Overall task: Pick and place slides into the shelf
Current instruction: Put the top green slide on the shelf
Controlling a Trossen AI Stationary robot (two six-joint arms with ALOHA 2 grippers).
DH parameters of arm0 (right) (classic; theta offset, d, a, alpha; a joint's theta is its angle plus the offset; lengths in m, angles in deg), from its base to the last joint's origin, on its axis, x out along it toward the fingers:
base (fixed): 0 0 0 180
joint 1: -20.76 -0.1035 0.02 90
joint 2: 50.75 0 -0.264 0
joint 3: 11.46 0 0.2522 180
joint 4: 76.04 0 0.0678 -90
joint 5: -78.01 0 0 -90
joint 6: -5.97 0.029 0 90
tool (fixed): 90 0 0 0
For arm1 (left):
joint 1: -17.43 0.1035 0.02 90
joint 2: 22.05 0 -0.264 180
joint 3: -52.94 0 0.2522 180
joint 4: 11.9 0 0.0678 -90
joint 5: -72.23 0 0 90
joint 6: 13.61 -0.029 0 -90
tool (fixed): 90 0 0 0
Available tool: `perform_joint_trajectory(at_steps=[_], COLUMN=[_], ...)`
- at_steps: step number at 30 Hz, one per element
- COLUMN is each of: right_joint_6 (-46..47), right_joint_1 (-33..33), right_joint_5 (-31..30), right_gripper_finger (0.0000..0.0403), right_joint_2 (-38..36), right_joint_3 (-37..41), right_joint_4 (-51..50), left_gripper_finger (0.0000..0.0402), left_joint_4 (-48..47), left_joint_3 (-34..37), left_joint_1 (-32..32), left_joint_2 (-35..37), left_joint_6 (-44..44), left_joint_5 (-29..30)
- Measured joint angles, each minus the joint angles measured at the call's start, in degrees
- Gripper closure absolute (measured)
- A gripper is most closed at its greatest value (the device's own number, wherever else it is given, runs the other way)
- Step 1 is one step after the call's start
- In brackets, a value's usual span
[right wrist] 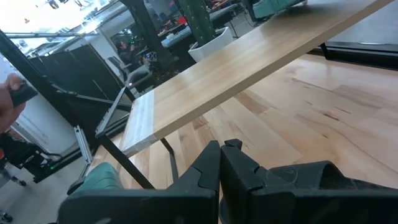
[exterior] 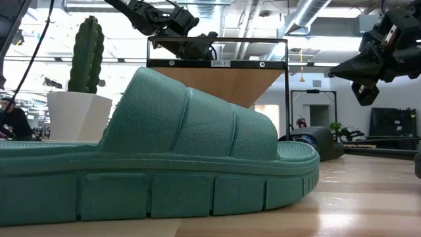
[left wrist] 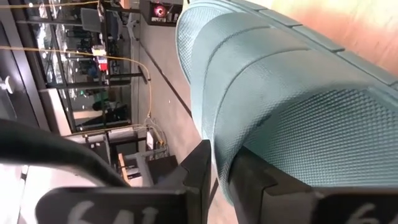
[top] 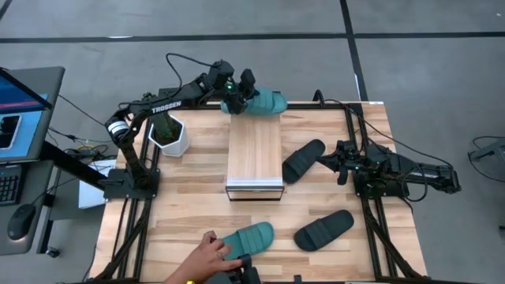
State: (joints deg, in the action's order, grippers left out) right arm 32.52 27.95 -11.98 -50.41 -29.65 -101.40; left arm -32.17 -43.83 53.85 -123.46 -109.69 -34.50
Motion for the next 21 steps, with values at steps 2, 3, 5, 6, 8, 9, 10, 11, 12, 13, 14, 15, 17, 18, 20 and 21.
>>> perform_joint_trajectory(at_steps=[2, 3, 5, 6, 8, 9, 10, 11, 12, 13, 14, 15, 17, 18, 20, 21], right_joint_6=[0.0, 0.0, 0.0, 0.0, 0.0, 0.0, 0.0, 0.0, 0.0, 0.0, 0.0, 0.0, 0.0, 0.0, 0.0, 0.0], right_joint_1=[0.0, 0.0, 0.0, 0.0, 0.0, 0.0, 0.0, 0.0, 0.0, 0.0, 0.0, 0.0, 0.0, 0.0, 0.0, 0.0], right_joint_5=[0.0, 0.0, 0.0, 0.0, 0.0, 0.0, 0.0, 0.0, 0.0, 0.0, 0.0, 0.0, 0.0, 0.0, 0.0, 0.0], right_gripper_finger=[0.0401, 0.0401, 0.0401, 0.0401, 0.0401, 0.0401, 0.0401, 0.0401, 0.0401, 0.0401, 0.0401, 0.0401, 0.0401, 0.0401, 0.0401, 0.0401], right_joint_2=[0.0, 0.0, 0.0, 0.0, 0.0, 0.0, 0.0, 0.0, 0.0, 0.0, 0.0, 0.0, 0.0, 0.0, 0.0, 0.0], right_joint_3=[0.0, 0.0, 0.0, 0.0, 0.0, 0.0, 0.0, 0.0, 0.0, 0.0, 0.0, 0.0, 0.0, 0.0, 0.0, 0.0], right_joint_4=[0.0, 0.0, 0.0, 0.0, 0.0, 0.0, 0.0, 0.0, 0.0, 0.0, 0.0, 0.0, 0.0, 0.0, 0.0, 0.0], left_gripper_finger=[0.0362, 0.0362, 0.0362, 0.0362, 0.0362, 0.0362, 0.0362, 0.0362, 0.0362, 0.0362, 0.0362, 0.0362, 0.0362, 0.0362, 0.0362, 0.0362], left_joint_4=[0.5, 0.9, 1.9, 2.3, 2.9, 3.1, 3.2, 3.2, 3.2, 3.2, 3.2, 3.2, 3.2, 3.2, 3.1, 3.2], left_joint_3=[0.0, 0.0, 0.0, 0.0, 0.0, 0.0, 0.0, 0.0, 0.0, 0.0, 0.0, 0.0, 0.0, 0.0, 0.0, 0.0], left_joint_1=[0.0, 0.0, 0.0, 0.0, 0.0, 0.0, 0.0, 0.0, 0.0, 0.0, 0.0, 0.0, 0.0, 0.0, 0.0, 0.0], left_joint_2=[0.0, 0.0, 0.0, 0.0, 0.0, 0.0, 0.0, 0.0, 0.0, 0.0, 0.0, 0.0, 0.0, 0.0, 0.0, 0.0], left_joint_6=[1.7, 2.3, 3.4, 3.7, 3.9, 4.0, 4.0, 4.0, 4.0, 4.0, 4.0, 4.0, 4.2, 4.4, 5.0, 5.6], left_joint_5=[0.0, 0.0, 0.0, 0.0, 0.2, 0.4, 0.5, 0.5, 0.5, 0.5, 0.5, 0.5, 0.5, 0.5, 0.7, 0.7])
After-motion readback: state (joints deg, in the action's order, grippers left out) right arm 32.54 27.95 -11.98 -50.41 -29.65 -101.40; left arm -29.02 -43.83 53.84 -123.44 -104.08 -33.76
